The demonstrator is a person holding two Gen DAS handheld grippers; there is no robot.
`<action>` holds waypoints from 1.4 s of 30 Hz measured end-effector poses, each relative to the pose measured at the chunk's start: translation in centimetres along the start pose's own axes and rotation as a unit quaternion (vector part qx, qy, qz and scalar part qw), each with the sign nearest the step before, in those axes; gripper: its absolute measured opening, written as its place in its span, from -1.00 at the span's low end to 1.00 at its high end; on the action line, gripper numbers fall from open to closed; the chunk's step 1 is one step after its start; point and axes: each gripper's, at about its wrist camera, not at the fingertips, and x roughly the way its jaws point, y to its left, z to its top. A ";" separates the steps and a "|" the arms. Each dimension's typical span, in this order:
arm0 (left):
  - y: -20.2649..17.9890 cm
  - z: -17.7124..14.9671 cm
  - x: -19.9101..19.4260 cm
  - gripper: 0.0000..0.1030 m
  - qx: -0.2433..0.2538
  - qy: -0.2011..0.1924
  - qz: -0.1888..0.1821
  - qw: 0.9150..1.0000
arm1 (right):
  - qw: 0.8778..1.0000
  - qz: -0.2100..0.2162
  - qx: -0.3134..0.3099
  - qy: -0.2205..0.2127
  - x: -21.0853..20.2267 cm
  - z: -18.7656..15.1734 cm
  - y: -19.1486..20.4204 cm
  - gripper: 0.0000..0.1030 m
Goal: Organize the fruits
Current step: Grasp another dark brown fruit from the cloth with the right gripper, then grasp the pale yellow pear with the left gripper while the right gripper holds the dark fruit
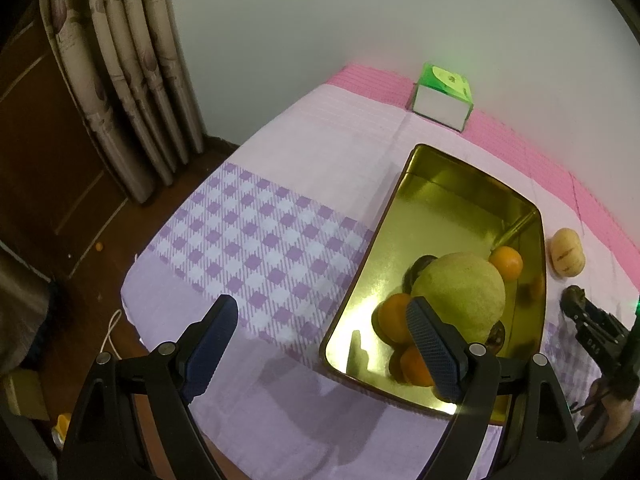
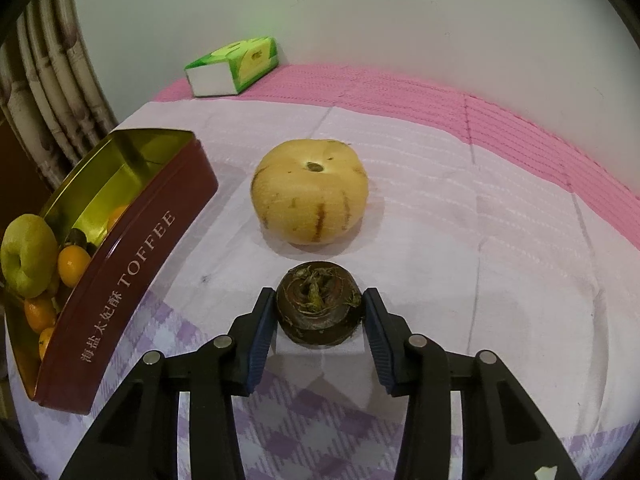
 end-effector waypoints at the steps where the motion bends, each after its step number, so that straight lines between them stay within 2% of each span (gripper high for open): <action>1: -0.2 0.0 -0.1 0.68 0.004 -0.004 0.001 1.000 | 1.000 -0.004 0.002 -0.002 -0.1 -0.1 -0.4 -0.20; 6: -1.9 -0.2 -0.8 0.68 0.032 -0.018 0.002 0.999 | 0.999 -0.025 0.017 -0.009 -0.6 -0.4 -2.7 -0.20; 11: -4.8 -0.2 -1.6 0.68 0.066 -0.030 -0.013 0.997 | 0.998 -0.045 0.031 -0.011 -0.9 -1.0 -5.3 -0.20; 16: -9.3 0.0 -1.8 0.68 0.107 -0.028 -0.037 0.993 | 0.997 -0.066 0.037 -0.018 -1.4 -1.5 -7.8 -0.20; 25: -18.2 0.1 -1.3 0.68 0.181 -0.020 -0.083 0.980 | 0.992 -0.097 0.071 -0.026 -2.5 -2.6 -13.0 -0.20; 30: -21.6 0.4 0.0 0.68 0.199 -0.004 -0.095 0.975 | 0.989 -0.115 0.083 -0.030 -2.8 -3.1 -15.3 -0.20; 34: -23.9 0.6 1.5 0.68 0.206 0.014 -0.103 0.973 | 0.989 -0.111 0.086 -0.034 -2.7 -3.0 -15.3 -0.20; 42: -27.1 0.4 2.9 0.68 0.215 0.021 -0.123 0.969 | 0.990 -0.104 0.093 -0.034 -3.2 -3.4 -15.7 -0.20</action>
